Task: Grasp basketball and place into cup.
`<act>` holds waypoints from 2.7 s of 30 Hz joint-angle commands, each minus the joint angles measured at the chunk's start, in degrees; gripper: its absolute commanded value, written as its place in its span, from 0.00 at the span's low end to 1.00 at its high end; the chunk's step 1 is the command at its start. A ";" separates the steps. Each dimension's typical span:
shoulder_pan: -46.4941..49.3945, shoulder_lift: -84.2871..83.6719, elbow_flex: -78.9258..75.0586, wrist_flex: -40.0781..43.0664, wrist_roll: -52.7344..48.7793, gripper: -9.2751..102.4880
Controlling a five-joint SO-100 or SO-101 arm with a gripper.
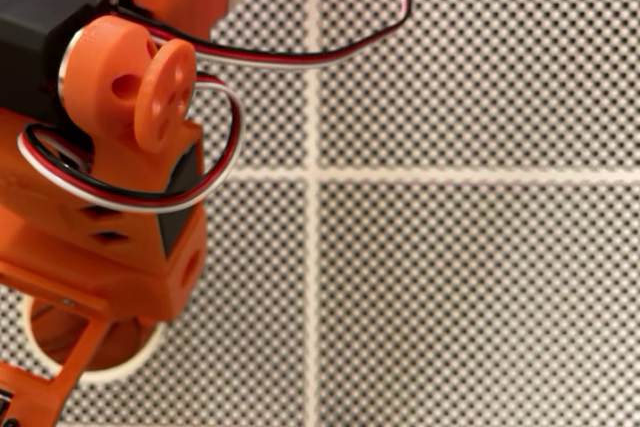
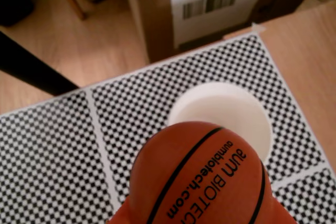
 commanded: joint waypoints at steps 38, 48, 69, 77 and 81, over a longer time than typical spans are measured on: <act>2.29 -4.83 -15.73 -8.35 0.44 0.22; 5.45 -4.13 -16.17 -11.51 -1.49 0.21; 5.01 -6.94 -17.75 -13.54 -1.32 0.24; 3.60 -7.82 -17.93 -13.18 -0.70 0.26; 3.43 -7.82 -17.93 -13.54 -1.05 0.30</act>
